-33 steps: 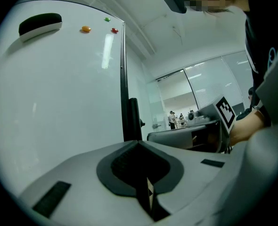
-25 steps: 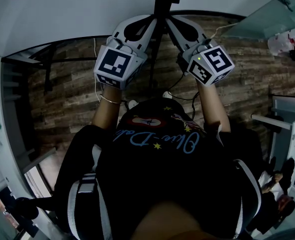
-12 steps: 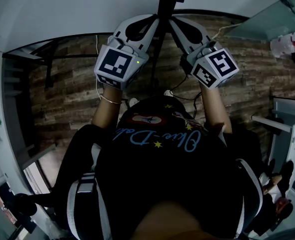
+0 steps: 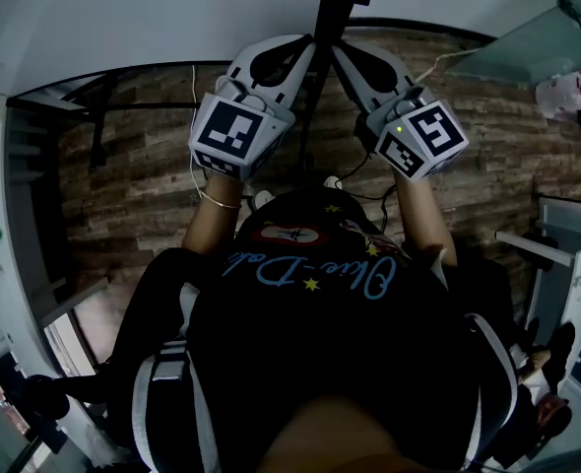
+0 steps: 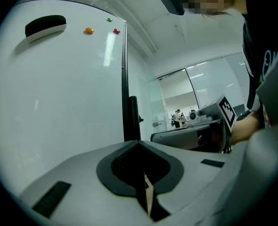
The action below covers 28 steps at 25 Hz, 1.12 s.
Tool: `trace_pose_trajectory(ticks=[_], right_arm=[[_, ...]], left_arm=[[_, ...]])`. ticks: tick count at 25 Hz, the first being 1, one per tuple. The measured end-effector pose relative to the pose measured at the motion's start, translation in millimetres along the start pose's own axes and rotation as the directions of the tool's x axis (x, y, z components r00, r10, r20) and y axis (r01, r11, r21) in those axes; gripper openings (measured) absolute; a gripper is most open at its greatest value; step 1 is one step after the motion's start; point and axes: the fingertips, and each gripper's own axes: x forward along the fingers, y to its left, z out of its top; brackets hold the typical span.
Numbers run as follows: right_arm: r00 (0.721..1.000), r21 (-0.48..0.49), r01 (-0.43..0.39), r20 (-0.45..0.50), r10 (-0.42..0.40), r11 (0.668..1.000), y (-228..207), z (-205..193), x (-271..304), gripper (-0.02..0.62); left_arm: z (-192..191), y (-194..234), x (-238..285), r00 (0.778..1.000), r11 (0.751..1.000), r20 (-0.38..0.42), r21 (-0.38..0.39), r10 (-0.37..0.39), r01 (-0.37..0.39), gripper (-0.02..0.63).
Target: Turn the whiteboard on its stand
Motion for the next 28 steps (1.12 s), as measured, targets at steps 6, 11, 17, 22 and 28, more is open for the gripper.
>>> trace_pose_trajectory(ticks=[6, 11, 17, 22, 28], right_arm=[[0.999, -0.001, -0.035, -0.02, 0.035, 0.999, 9, -6, 4, 0.026], [0.999, 0.019, -0.025, -0.025, 0.026, 1.0, 8, -14, 3, 0.026], [0.999, 0.02, -0.026, -0.027, 0.026, 0.999, 6, -16, 3, 0.026], [0.999, 0.017, -0.026, -0.029, 0.027, 1.0, 6, -17, 4, 0.026], [0.999, 0.018, -0.025, -0.025, 0.026, 1.0, 5, -16, 5, 0.026]], left_arm=[[-2, 2, -4, 1.0, 1.0, -0.005, -0.005, 0.011, -0.011, -0.006], [-4, 8, -9, 1.0, 0.999, -0.004, -0.019, 0.028, -0.028, -0.006], [-4, 8, -7, 1.0, 0.999, -0.008, -0.016, 0.028, -0.028, -0.006], [-5, 6, -6, 1.0, 1.0, -0.009, -0.016, 0.018, -0.018, -0.006], [-6, 7, -4, 1.0, 1.0, -0.011, -0.019, 0.017, -0.017, -0.006]])
